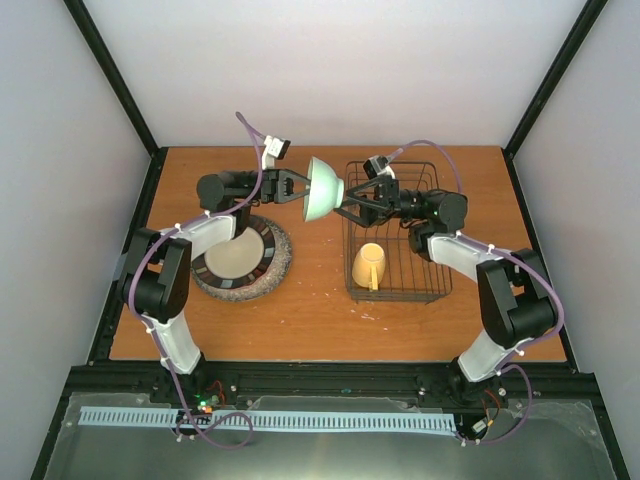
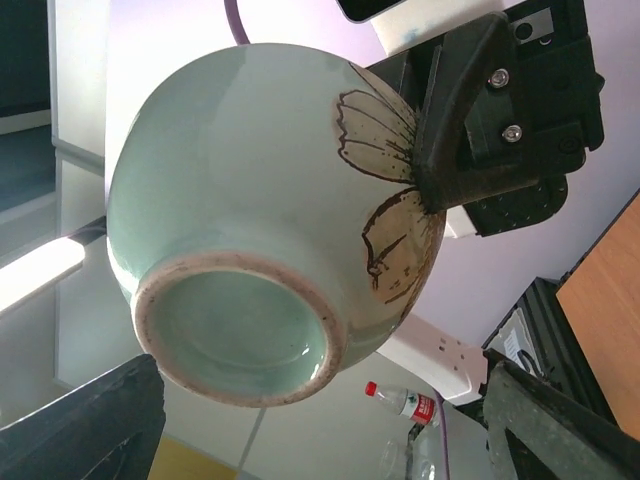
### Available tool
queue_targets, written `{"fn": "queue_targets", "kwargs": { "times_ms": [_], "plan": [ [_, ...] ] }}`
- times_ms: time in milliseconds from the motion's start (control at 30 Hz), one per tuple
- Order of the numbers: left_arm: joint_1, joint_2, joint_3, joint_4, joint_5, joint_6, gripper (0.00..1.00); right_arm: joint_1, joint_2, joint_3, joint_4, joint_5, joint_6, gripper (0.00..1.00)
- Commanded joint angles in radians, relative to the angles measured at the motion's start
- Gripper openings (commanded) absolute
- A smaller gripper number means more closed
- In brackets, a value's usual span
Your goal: Load the mixed dishes into the dish rack
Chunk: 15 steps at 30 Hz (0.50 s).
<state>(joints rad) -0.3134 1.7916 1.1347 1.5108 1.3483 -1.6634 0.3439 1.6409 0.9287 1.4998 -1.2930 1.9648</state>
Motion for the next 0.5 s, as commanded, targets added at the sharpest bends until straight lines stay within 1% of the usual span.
{"fn": "queue_targets", "kwargs": {
  "times_ms": [0,400,467],
  "plan": [
    [-0.007,-0.008,0.053,0.198,-0.04,-0.013,0.01,0.012,0.011,0.026,0.178,0.009,-0.004,0.85],
    [-0.009,-0.021,0.017,0.124,-0.028,0.052,0.01,0.02,-0.002,0.066,0.178,0.028,0.006,0.83],
    [-0.009,-0.02,0.017,0.112,-0.028,0.059,0.01,0.019,-0.006,0.068,0.178,0.03,0.01,0.8]
  ]
}}
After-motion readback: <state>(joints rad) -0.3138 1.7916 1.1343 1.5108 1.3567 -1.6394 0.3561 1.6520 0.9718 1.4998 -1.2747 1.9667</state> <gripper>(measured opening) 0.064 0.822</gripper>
